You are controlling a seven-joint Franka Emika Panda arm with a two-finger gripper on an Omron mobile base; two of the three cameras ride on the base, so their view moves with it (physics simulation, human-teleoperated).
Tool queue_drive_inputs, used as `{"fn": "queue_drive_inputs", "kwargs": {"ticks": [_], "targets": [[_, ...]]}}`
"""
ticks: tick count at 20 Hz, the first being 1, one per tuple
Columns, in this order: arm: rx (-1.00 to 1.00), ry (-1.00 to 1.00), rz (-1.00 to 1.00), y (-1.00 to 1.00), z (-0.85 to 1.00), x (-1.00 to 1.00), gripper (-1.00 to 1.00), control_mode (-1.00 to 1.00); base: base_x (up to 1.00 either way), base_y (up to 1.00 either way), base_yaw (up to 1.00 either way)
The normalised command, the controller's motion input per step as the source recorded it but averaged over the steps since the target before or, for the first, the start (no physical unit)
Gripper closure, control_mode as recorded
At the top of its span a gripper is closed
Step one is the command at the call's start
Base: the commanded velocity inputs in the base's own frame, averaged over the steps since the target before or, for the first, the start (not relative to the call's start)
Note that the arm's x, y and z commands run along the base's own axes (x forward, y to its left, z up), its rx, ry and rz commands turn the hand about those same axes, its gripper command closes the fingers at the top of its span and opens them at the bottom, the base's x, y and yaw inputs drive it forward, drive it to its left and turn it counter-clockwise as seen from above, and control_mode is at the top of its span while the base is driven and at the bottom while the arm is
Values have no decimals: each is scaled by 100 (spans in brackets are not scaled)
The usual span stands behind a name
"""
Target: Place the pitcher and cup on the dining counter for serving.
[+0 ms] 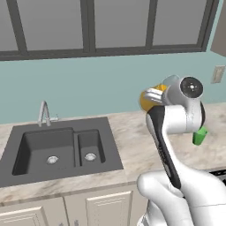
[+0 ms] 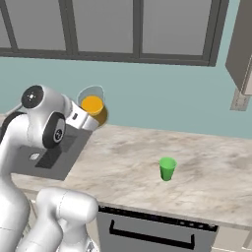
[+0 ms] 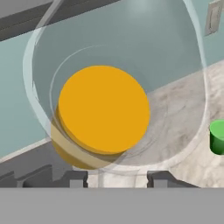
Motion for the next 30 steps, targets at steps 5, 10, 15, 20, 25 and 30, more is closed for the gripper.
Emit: {"fn": "queue_drive_inputs", "kwargs": {"ticks": [5, 10, 15, 20, 25, 30], "targets": [[0, 0, 0, 0, 0, 0, 100, 100, -50, 14, 49], [0, 0, 0, 0, 0, 0, 100, 100, -31, 6, 97], [0, 0, 0, 0, 0, 0, 100, 100, -5, 0, 100], [0, 0, 0, 0, 0, 0, 100, 100, -1, 0, 100], [0, 0, 0, 0, 0, 0, 100, 100, -1, 0, 100], [0, 0, 0, 0, 0, 0, 100, 100, 0, 0, 100]]}}
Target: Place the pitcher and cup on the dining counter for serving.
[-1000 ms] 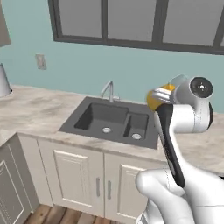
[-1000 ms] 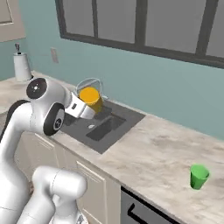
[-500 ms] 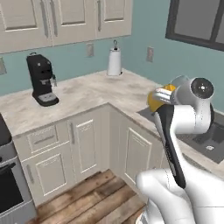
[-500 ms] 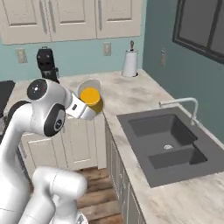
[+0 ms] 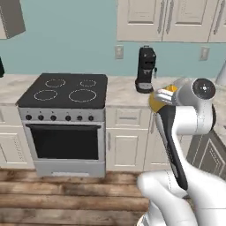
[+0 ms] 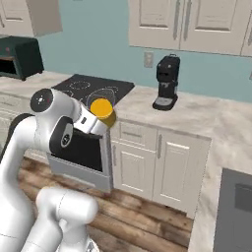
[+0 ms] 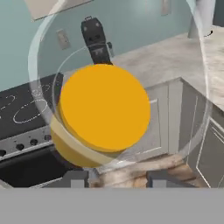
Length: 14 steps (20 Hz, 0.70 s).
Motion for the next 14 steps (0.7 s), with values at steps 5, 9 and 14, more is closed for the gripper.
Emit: {"fn": "queue_drive_inputs", "kwargs": {"ticks": [5, 9, 14], "targets": [[0, 0, 0, 0, 0, 0, 100, 100, 0, 0, 100], [0, 0, 0, 0, 0, 0, 100, 100, 0, 0, 100], [0, 0, 0, 0, 0, 0, 100, 100, 0, 0, 100]]}}
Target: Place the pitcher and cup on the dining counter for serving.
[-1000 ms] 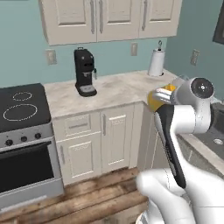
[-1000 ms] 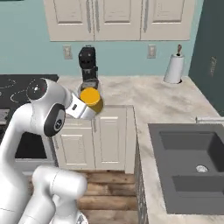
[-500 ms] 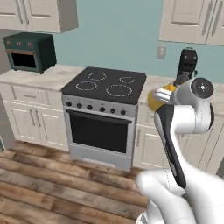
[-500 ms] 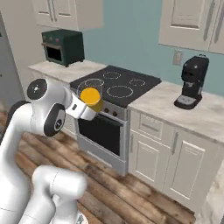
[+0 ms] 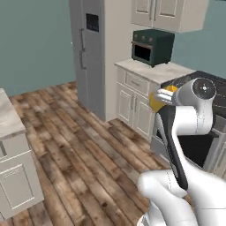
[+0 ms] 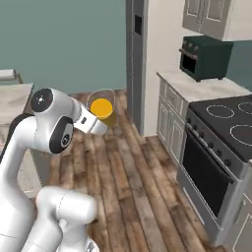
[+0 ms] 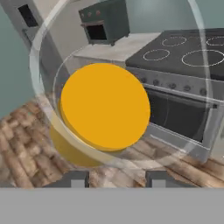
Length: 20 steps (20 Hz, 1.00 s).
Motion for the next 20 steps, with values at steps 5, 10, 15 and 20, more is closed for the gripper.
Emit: {"fn": "queue_drive_inputs", "kwargs": {"ticks": [5, 10, 15, 20], "targets": [[0, 0, 0, 0, 0, 0, 100, 100, 2, 0, 100], [0, 0, 0, 0, 0, 0, 100, 100, 42, 2, 88], [0, 0, 0, 0, 0, 0, 100, 100, 88, 25, 67], [0, 0, 0, 0, 0, 0, 100, 100, 100, 80, 32]]}}
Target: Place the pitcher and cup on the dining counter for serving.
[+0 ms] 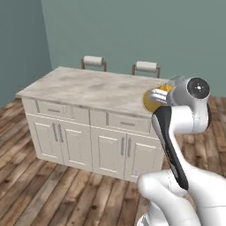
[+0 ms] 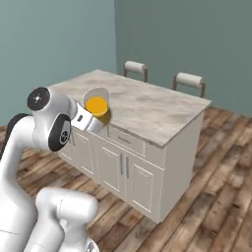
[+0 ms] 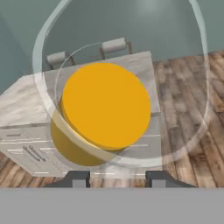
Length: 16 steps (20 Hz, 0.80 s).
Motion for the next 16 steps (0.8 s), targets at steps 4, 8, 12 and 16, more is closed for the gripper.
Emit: {"fn": "queue_drive_inputs", "kwargs": {"ticks": [4, 8, 12, 16], "targets": [[0, 0, 0, 0, 0, 0, 100, 100, 100, 100, -5], [0, 0, 0, 0, 0, 0, 100, 100, 100, 100, -21], [0, 0, 0, 0, 0, 0, 100, 100, 100, 100, -36], [0, 0, 0, 0, 0, 0, 100, 100, 100, 100, -44]]}}
